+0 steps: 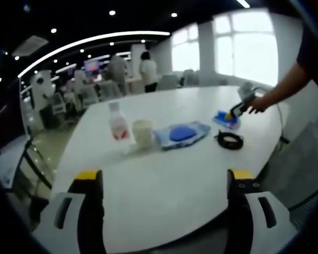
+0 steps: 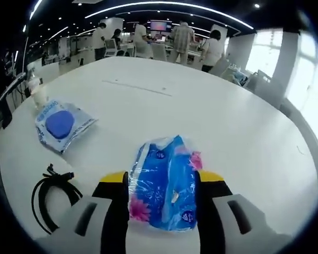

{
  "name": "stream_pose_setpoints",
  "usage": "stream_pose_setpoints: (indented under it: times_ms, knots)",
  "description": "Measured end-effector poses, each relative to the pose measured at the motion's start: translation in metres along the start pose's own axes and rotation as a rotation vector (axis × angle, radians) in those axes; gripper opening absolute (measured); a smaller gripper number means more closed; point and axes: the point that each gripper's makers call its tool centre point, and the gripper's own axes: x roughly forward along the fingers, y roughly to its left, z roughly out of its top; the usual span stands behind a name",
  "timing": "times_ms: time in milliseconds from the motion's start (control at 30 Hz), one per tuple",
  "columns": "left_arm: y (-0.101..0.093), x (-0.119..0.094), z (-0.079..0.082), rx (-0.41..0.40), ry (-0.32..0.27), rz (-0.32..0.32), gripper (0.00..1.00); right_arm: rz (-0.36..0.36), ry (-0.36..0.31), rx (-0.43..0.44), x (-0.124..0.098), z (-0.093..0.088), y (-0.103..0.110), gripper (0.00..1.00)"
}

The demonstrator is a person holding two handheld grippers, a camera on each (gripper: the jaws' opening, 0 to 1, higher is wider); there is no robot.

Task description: Arrange the tabletop items into an orderly group along one side of the table until the central work area is clear of visible clutter.

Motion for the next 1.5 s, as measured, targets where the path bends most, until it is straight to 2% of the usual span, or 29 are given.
stream_pose_setpoints:
  times_ms: [267,367,433,567,633,667,700,1300,1500]
  knots:
    - [0.001,0.0,-0.001,0.003,0.008,0.004,0.93,-0.026,0.046,0.017,-0.002,-0.003,0.0,0.38]
    - [0.001,0.001,-0.003,0.005,0.014,0.002,0.92,-0.028,0.094,0.046,-0.001,-0.01,0.0,0.3]
    - [0.0,0.001,-0.004,0.007,0.019,0.0,0.92,-0.034,0.102,0.039,-0.002,-0.012,0.0,0.23]
    - [0.0,0.001,-0.004,0.008,0.019,-0.001,0.91,-0.024,0.117,0.042,-0.002,-0.017,0.003,0.16]
    - [0.0,0.001,-0.003,0.009,0.019,0.0,0.91,-0.02,0.131,0.017,-0.003,-0.02,0.005,0.07]
    - [0.0,0.001,-0.003,0.01,0.018,0.001,0.91,-0.04,0.134,0.002,-0.003,-0.021,0.002,0.03]
    - [0.0,0.001,-0.003,0.011,0.016,0.003,0.9,-0.045,0.136,-0.022,-0.003,-0.022,0.001,0.02]
    - [0.001,0.0,-0.002,0.014,0.009,0.004,0.89,0.003,0.107,-0.021,-0.008,-0.015,-0.003,0.0]
    - [0.002,0.0,-0.001,0.014,0.004,0.008,0.89,0.027,0.077,-0.111,-0.015,-0.005,0.0,0.0]
